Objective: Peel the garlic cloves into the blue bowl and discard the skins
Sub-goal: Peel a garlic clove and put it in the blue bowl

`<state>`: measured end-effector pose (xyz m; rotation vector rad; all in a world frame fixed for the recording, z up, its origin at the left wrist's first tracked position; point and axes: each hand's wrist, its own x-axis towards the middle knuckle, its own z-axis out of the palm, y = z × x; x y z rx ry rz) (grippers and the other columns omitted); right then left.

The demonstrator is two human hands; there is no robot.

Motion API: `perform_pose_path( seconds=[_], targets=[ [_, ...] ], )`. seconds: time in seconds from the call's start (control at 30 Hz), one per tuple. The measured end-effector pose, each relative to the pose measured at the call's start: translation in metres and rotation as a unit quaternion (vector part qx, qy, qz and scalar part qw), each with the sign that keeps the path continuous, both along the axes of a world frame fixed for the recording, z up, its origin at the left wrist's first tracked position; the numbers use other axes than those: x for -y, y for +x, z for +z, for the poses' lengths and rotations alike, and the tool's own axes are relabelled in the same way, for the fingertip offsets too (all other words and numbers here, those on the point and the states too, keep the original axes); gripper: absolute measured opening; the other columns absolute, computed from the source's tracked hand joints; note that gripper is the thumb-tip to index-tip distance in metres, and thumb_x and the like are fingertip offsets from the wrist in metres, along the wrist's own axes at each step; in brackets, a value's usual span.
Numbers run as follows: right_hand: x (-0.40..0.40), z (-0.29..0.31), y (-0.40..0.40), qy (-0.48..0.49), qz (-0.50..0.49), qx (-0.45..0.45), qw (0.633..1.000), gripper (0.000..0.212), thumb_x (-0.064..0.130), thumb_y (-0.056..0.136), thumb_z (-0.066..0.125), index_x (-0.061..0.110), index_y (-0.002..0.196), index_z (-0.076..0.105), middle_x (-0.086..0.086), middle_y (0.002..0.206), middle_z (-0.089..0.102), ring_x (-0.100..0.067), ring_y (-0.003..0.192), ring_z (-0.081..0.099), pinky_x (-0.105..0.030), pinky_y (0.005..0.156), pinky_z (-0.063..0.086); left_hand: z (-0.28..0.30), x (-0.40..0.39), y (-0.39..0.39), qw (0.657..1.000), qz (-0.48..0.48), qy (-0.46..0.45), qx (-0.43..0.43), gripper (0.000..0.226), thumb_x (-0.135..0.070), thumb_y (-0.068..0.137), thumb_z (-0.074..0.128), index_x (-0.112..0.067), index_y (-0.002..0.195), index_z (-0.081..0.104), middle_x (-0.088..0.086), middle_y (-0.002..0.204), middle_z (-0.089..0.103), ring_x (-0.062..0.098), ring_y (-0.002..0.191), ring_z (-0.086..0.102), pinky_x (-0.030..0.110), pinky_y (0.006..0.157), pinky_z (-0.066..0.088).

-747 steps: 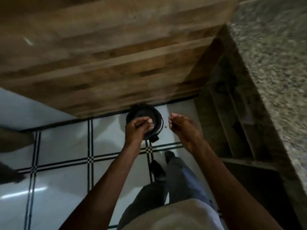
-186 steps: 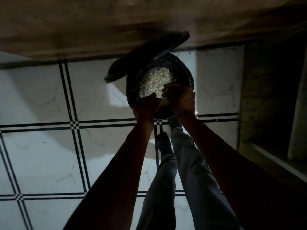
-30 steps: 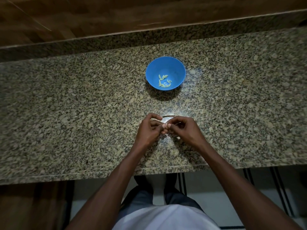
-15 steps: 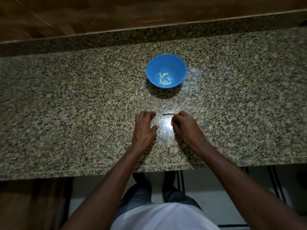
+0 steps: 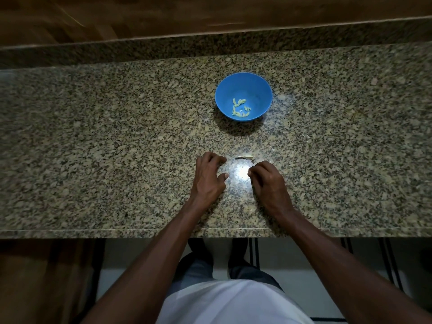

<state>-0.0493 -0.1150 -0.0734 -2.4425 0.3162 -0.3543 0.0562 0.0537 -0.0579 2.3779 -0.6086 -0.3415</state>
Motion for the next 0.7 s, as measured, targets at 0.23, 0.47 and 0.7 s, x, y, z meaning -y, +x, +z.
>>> perform_pose_path(
  seconds=[0.23, 0.47, 0.7],
  targets=[
    [0.000, -0.003, -0.004, 0.029, -0.020, 0.011, 0.999, 0.009, 0.008, 0.098, 0.070, 0.001, 0.103, 0.075, -0.007, 0.100, 0.064, -0.019, 0.090, 0.061, -0.023, 0.079, 0.046, 0.001, 0.002, 0.000, 1.000, 0.004, 0.000, -0.003, 0.037, -0.014, 0.090, 0.076, -0.013, 0.125, 0.063, -0.002, 0.122, 0.048, 0.013, 0.121, 0.036, 0.027, 0.100, 0.045],
    [0.007, 0.025, 0.006, 0.299, -0.152, -0.056, 0.940, 0.009, 0.019, 0.093, 0.078, 0.012, 0.098, 0.082, 0.000, 0.087, 0.078, -0.011, 0.078, 0.074, -0.030, 0.074, 0.062, 0.021, 0.008, -0.008, 0.995, 0.007, -0.082, -0.051, 0.029, -0.014, 0.088, 0.077, -0.014, 0.116, 0.068, -0.002, 0.112, 0.062, 0.010, 0.102, 0.061, 0.019, 0.082, 0.054],
    [-0.004, 0.052, 0.004, 0.518, -0.139, -0.078, 0.840, 0.016, 0.024, 0.095, 0.076, 0.009, 0.098, 0.082, -0.010, 0.087, 0.080, -0.021, 0.081, 0.074, -0.035, 0.073, 0.060, 0.034, 0.019, -0.021, 0.978, 0.030, -0.185, -0.096, 0.016, -0.012, 0.090, 0.077, -0.014, 0.106, 0.077, -0.014, 0.097, 0.074, -0.004, 0.088, 0.070, 0.012, 0.074, 0.055]
  ],
)
